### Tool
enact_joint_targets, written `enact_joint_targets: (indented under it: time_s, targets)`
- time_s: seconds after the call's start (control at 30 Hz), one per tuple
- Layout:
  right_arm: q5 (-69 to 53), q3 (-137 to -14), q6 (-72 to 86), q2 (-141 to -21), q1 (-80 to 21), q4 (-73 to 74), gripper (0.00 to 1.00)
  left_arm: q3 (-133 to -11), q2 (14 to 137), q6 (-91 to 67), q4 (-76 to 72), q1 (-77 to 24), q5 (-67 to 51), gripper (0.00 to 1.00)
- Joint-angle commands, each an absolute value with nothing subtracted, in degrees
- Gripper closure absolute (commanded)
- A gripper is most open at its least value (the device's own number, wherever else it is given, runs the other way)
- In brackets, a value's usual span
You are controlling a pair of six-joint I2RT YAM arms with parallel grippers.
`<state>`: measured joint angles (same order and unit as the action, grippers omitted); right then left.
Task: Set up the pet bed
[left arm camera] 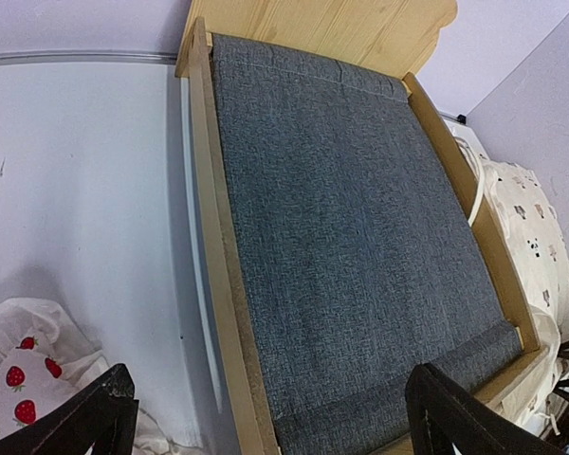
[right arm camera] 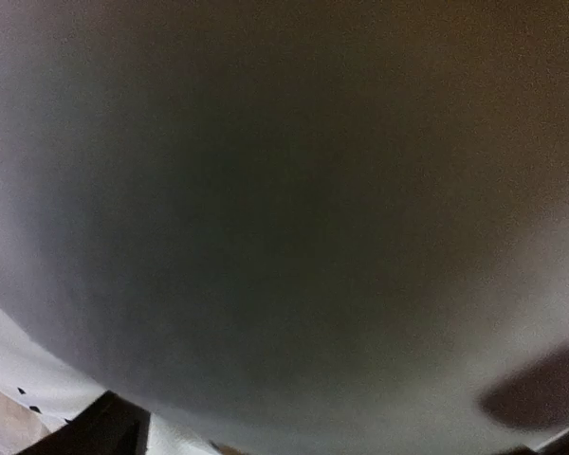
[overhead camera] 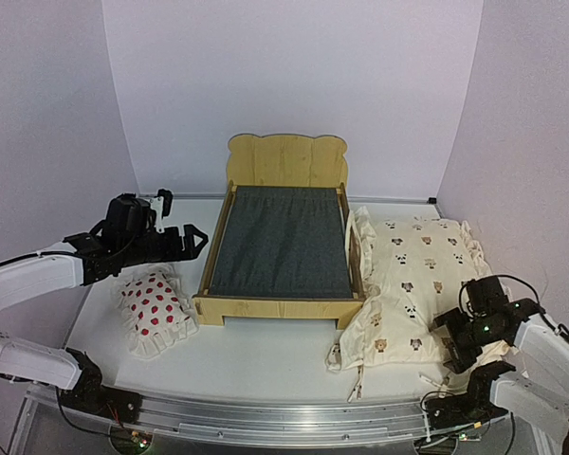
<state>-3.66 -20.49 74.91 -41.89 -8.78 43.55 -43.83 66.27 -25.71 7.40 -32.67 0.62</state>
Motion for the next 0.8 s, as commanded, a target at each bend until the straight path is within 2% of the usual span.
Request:
enact_joint_targets:
  time_s: [0.0, 0.13, 0.27, 0.3, 0.77]
  targets:
    - [-0.2, -16.9, 74.7, -39.8, -9.1, 38.7, 0.22, -46.1, 66.7, -25.5, 5.4, -33.2, 0.9, 0.01]
    - [5.9, -17.5, 71.6, -37.2, -9.1, 37.2, 0.54, -46.6, 67.1, -25.5, 5.9, -33.5, 1.0, 0.01]
    - [9.2, -21.0, 67.2, -37.9, -9.1, 37.1, 0.94, -47.0, 67.2, -25.5, 6.3, -33.9, 1.2, 0.03]
    - [9.3, -22.4, 66.1, -38.7, -9.1, 37.0, 0.98, -47.2, 67.3, -25.5, 6.2, -34.0, 1.1, 0.04]
    - [4.7, -50.0, 59.8, -51.8, -9.1, 27.2, 1.00, -53.1, 71.9, -24.3, 4.9, -43.0, -1.7, 0.07]
